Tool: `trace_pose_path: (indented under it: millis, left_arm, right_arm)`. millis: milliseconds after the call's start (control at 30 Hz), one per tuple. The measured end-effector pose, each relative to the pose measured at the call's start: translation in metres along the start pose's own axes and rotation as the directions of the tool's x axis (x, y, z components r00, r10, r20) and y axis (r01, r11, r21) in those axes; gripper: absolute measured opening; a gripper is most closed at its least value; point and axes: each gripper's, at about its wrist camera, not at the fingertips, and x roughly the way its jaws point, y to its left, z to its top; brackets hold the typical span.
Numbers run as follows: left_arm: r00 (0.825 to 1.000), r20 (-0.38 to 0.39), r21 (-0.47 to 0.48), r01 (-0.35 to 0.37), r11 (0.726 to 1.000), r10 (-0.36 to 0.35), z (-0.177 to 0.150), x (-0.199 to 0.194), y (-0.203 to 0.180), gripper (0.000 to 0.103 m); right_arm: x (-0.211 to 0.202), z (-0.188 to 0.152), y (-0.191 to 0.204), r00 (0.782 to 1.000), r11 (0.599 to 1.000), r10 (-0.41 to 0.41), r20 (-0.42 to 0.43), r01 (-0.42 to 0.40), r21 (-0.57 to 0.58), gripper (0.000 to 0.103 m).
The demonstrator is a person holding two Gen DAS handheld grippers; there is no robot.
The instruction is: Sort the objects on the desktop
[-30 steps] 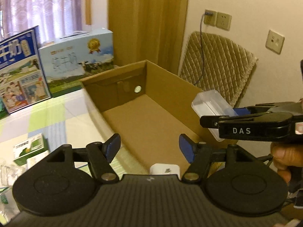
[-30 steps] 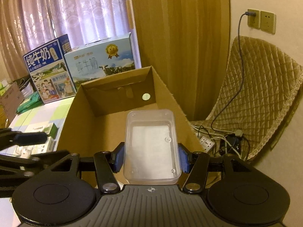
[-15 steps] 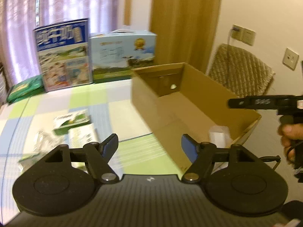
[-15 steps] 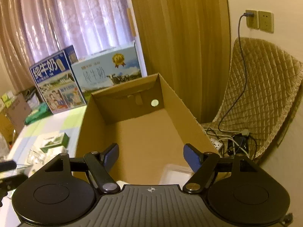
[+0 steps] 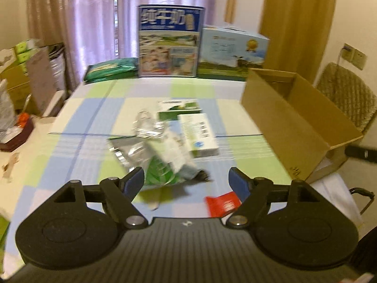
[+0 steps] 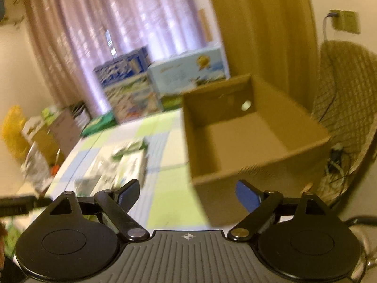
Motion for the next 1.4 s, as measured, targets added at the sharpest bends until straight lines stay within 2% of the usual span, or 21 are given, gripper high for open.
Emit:
trace_pose_path:
  millis: [300,667,967,1400]
  left_arm:
    - [1.0,-0.013,-0.023,-0.021,1.0,0.02,-0.024,-0.021,0.014,0.078]
    - [1.0,0.001,-0.024,-0.015,1.0,0.015,-0.023,-0.028,0.016,0.082]
    - [0.999,-0.037,0.01,-0.002,1.0,0.003,-0.021,-0.008,0.025,0.082]
    - [0.997,-0.068,0.023,0.035,0.999,-0.033,-0.004,0.041,0.053,0.085]
  right_arm:
    - [0.013,-0.038,0.033,0.993,0.998,0.051,-0.111,-0.055,-0.032,0.096]
    - [0.015,-0.049,0.051,0.989,0.995,0.051,-0.141,-0.062,-0.076,0.099]
    - [0.04,-0.062,0.071,0.985,0.991,0.032,-0.169,-0.053,-0.119,0.099]
    - [0.116,-0.085,0.117,0.979,0.977,-0.01,-0.203,-0.033,-0.211,0.098]
